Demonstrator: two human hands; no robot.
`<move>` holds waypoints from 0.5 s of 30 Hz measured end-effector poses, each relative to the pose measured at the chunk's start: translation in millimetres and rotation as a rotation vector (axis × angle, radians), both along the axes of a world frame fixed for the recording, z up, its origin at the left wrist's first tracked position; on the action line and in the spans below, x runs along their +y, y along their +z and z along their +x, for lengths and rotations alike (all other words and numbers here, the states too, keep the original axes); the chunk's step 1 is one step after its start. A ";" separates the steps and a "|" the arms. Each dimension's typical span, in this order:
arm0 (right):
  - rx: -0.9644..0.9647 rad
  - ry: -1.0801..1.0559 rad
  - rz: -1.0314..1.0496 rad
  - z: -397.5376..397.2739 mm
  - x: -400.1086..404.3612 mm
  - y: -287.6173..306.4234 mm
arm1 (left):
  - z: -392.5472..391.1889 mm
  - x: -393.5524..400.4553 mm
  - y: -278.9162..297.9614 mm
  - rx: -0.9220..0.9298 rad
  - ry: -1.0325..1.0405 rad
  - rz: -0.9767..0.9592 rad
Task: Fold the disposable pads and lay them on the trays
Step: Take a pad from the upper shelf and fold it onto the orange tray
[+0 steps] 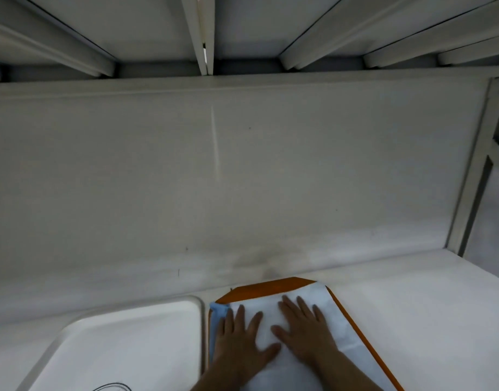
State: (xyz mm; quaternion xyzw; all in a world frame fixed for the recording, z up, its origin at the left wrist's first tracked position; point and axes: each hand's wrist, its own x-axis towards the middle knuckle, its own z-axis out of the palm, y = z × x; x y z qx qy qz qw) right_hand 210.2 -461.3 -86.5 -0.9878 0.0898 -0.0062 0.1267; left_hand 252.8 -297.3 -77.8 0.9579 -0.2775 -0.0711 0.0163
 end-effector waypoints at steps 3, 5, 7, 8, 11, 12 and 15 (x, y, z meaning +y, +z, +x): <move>-0.002 -0.094 -0.019 -1.1 -9.6 -2.4 | 2.1 5.8 -1.5 -0.056 0.094 0.111; -0.018 -0.161 -0.024 -3.3 -17.7 -2.9 | 0.5 8.2 -2.6 -0.117 0.150 0.099; -0.025 -0.207 -0.016 -5.0 -22.5 -2.5 | -3.7 11.4 -0.5 -0.161 0.188 0.084; -0.026 -0.224 -0.010 -5.2 -23.6 -2.8 | -5.4 11.5 -0.2 -0.155 0.210 0.069; -0.036 -0.248 0.012 -5.4 -26.1 -3.6 | -7.0 11.5 2.5 -0.128 0.233 0.034; -0.048 -0.243 0.026 -7.4 -27.3 -2.0 | -5.9 13.3 2.4 -0.147 0.226 0.041; -0.098 -0.180 0.012 -23.4 -29.9 2.7 | -9.0 19.4 11.5 -0.230 0.129 0.113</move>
